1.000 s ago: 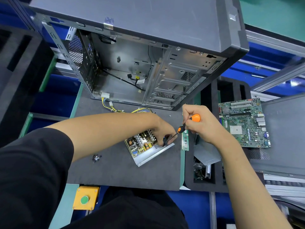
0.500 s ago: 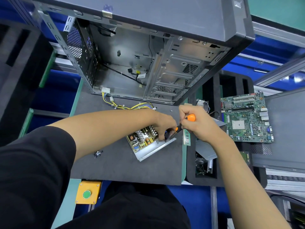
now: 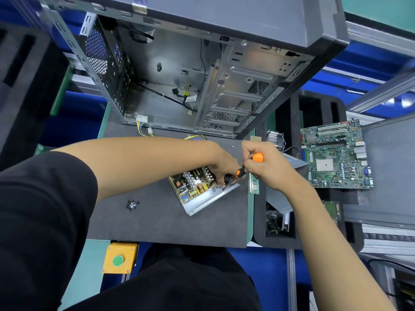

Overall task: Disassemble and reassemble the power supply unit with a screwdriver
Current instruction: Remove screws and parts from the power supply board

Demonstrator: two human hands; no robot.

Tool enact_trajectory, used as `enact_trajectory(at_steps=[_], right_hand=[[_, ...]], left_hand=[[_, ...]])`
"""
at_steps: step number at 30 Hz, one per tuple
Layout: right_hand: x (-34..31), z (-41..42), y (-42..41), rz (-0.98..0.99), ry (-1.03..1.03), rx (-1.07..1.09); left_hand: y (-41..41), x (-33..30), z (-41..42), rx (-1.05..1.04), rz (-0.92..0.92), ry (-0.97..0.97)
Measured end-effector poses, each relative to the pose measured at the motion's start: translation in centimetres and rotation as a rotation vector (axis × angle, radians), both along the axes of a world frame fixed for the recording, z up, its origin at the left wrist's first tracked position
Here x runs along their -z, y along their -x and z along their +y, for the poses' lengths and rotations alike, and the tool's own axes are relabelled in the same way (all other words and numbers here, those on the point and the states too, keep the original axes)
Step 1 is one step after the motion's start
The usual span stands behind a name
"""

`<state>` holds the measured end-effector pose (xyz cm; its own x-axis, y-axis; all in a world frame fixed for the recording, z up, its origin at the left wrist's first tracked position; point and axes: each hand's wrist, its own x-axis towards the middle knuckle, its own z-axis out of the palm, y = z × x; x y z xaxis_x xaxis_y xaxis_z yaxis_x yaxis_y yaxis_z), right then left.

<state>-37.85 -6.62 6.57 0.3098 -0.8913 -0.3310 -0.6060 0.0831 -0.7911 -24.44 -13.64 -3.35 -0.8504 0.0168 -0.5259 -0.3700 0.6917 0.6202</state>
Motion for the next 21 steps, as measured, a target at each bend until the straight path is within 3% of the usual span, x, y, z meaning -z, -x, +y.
enact_trajectory(at_steps=[12, 21], right_hand=[[1.0, 0.2, 0.2, 0.018, -0.007, 0.035], [2.6, 0.5, -0.2, 0.09, 0.005, 0.035]], left_hand=[[-0.4, 0.3, -0.3, 0.003, 0.001, -0.11], [0.0, 0.2, -0.2, -0.001, -0.12, -0.033]])
